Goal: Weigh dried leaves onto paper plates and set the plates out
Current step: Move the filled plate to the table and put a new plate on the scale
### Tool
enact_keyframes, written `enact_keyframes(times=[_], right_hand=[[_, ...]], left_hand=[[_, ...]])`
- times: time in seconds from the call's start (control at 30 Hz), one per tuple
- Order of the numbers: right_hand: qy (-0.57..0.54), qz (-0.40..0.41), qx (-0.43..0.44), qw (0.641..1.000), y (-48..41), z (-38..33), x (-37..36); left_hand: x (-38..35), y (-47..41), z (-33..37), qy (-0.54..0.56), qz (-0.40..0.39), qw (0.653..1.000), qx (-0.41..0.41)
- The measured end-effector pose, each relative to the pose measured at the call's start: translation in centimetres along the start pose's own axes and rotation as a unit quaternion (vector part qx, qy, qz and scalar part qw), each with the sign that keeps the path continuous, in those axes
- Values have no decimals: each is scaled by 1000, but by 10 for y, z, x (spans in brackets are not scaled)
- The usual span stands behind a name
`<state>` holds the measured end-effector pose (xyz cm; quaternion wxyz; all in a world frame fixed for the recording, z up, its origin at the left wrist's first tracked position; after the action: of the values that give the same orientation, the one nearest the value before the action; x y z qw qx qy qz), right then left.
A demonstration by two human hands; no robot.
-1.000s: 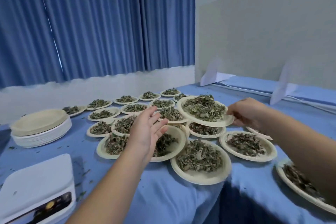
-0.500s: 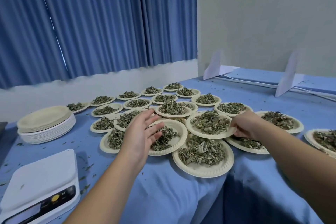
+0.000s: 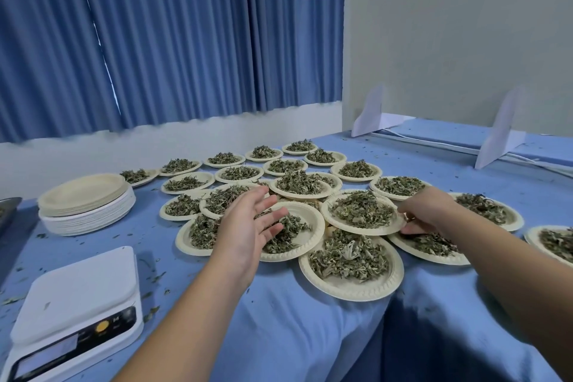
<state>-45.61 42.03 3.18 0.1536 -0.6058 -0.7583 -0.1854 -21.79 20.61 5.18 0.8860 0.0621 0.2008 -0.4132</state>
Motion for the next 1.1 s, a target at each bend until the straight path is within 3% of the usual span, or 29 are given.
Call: enact_keyframes(times=[0.37,0.57,0.8,1.0,1.1], right_hand=[[133,18,7,991,24,-30,1],[54,-14,89,994,50,-61,-30],[-19,-136,173,975,105,-105,-117],[-17,-234,224,946,151,-141,-201],[-15,-275,232,933,170,-156,-243]], left_hand=[[4,6,6,8,-3,1000,7],[28,9,17,5,7,1000,-9],[104,16,52,-113,42,991,-64],[210,36,107,-217,146,957,-122],[265,51,130,-354,219,897,-149]])
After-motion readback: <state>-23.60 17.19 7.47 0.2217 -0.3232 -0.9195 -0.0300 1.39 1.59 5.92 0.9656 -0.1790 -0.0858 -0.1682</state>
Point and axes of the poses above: each hand's wrist, its own y-axis away from the middle knuckle, its own x-axis out of the back of the hand, z = x × y, the point moved 2 cm from there along -y, towards the middle knuckle, and after that the axes turned 2 degrees about -y, right-handed, at the moved point
